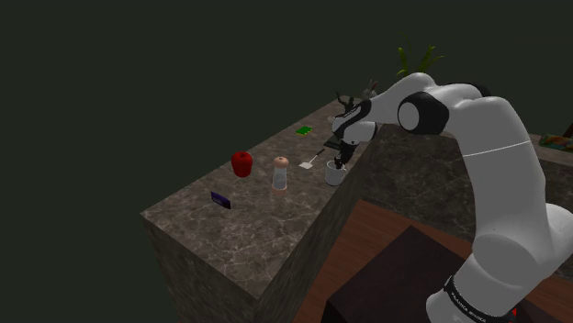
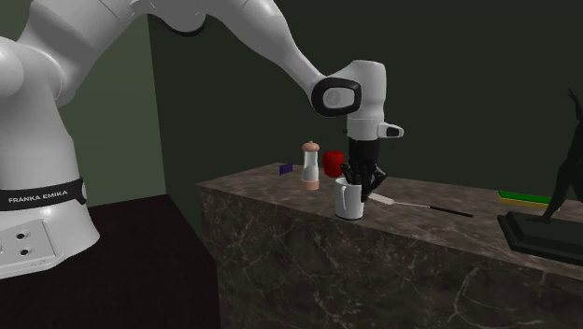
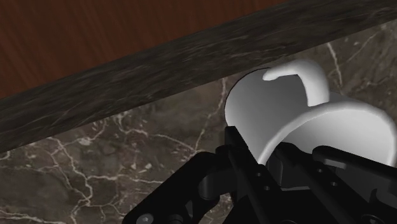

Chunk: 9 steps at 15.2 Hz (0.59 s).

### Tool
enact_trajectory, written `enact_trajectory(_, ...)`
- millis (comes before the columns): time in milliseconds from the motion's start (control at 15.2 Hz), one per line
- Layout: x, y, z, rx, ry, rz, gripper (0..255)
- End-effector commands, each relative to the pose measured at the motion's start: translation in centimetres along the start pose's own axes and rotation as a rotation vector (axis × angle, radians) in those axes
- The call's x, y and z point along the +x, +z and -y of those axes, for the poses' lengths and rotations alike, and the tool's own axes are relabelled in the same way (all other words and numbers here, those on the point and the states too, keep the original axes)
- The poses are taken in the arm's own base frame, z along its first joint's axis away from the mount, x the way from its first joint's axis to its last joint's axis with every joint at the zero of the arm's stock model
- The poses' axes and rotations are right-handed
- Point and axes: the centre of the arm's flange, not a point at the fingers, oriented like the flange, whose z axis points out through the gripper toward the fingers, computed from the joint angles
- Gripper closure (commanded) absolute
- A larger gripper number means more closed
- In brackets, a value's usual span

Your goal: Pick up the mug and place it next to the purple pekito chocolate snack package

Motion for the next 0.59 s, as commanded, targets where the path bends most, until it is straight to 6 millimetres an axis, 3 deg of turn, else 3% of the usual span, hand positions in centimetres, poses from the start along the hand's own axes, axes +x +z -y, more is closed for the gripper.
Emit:
enact_trajectory(0, 0.0, 0.0, 0.0, 0.000, 0.000, 0.000, 255)
enact_trajectory(264, 0.0, 0.0, 0.0, 0.000, 0.000, 0.000, 255)
enact_trajectory(528, 0.2, -2.1, 0.1, 0.000, 0.000, 0.000, 255)
